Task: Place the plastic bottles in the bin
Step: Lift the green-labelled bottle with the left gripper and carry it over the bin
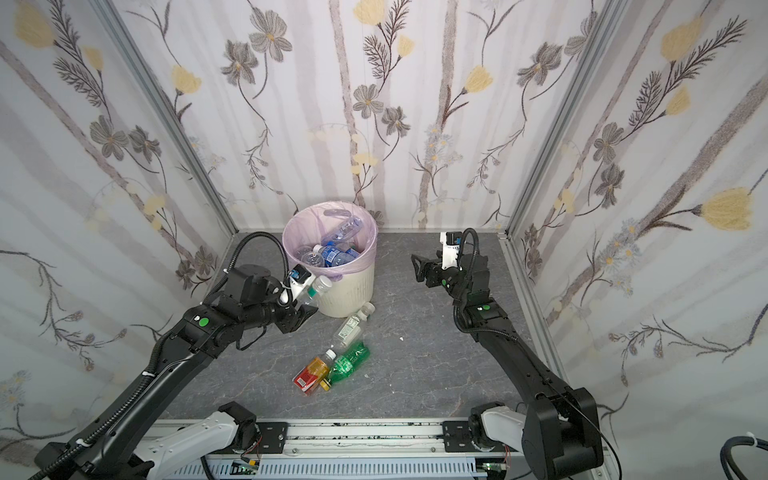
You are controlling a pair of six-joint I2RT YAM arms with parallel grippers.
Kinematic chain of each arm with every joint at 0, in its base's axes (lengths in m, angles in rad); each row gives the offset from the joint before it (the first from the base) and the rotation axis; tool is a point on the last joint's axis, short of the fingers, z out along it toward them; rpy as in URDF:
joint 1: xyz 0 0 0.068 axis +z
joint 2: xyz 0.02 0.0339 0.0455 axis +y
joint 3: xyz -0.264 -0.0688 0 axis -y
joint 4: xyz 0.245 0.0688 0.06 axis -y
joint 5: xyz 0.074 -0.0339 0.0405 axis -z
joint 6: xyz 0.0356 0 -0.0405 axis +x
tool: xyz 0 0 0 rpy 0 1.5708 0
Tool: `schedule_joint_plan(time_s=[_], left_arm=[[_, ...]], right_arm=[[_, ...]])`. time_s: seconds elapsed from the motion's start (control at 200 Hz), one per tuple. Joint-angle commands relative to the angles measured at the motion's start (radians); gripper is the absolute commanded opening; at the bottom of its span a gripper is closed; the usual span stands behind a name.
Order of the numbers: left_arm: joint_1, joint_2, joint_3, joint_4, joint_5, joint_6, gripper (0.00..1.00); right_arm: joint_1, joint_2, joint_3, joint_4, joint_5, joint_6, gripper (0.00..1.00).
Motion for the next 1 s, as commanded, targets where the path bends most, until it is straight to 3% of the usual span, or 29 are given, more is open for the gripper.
schedule_joint_plan(time_s=[0.0,0.18,0.225,0.415,0.545,0.994], left_arm=[[-0.001,0.013,0.059,0.083,0.073,-0.001,0.59],[0.0,0.05,0.165,0.162,0.087,-0.023,0.55],[0.0,0.064,0.186,0.175,0.082,-0.029,0.59],[0.004,0.145,0.292,0.238,-0.075,-0.02,0.57],[0.022,0.228,0.381,0.274,-0.112,-0.012,0.57],[0.075,0.461,0.556,0.353,-0.175,0.134,0.57]], right_arm=[[0.0,0.004,0.012,0.01,-0.024,-0.014,0.88],[0.001,0.015,0.021,0.004,-0.039,-0.018,0.87],[0.001,0.02,0.024,0.001,-0.044,-0.019,0.87],[0.0,0.026,0.032,-0.005,-0.056,-0.018,0.86],[0.001,0.021,0.031,-0.022,-0.062,-0.02,0.87],[0.002,-0.011,-0.02,-0.024,-0.061,-0.018,0.87]])
